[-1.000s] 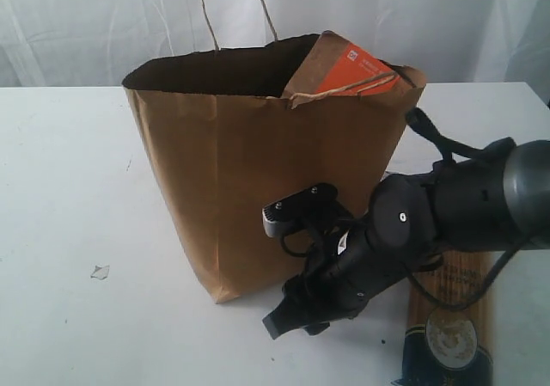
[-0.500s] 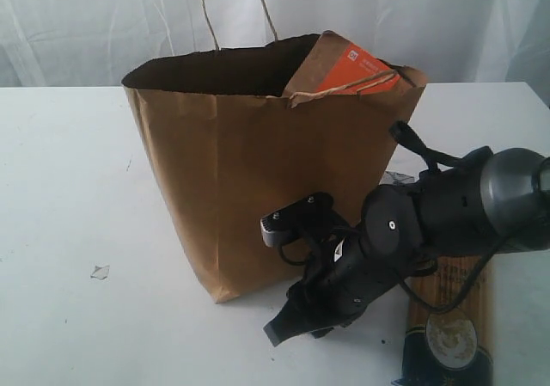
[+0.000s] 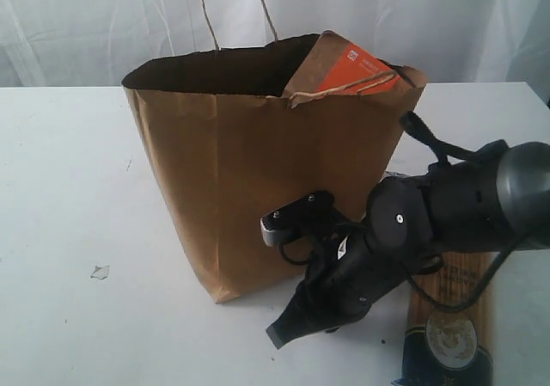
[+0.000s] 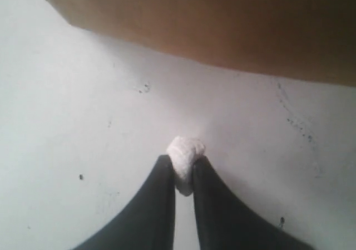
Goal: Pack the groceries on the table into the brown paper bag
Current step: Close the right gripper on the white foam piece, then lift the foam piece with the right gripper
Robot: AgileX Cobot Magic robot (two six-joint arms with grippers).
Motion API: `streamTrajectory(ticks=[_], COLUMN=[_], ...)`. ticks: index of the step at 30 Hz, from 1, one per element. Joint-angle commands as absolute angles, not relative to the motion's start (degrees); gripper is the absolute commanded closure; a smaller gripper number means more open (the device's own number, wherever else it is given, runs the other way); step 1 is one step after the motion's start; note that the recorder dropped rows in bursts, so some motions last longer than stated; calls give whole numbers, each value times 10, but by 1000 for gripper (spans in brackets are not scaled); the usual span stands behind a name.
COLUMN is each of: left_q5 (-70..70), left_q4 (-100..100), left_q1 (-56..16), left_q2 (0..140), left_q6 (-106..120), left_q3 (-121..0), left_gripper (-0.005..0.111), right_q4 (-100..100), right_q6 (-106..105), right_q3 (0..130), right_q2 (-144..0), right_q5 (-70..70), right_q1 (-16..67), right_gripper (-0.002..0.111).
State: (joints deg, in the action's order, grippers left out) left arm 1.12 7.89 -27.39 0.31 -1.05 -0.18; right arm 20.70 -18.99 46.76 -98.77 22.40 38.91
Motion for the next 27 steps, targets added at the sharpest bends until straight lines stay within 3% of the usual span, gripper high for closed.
streamTrajectory(ticks=[1, 27], left_q5=[14, 14], left_q4=[81, 81], left_q1=[-274, -274], left_q2=[0, 0], left_q6=[-11, -11], left_q3=[0, 0], left_gripper=[107, 107], right_q4=[207, 212], right_q6=[-193, -177], right_q3=[468, 327], right_q2=[-952, -682], right_q5=[248, 318], right_q1=[389, 389], right_gripper=[102, 102])
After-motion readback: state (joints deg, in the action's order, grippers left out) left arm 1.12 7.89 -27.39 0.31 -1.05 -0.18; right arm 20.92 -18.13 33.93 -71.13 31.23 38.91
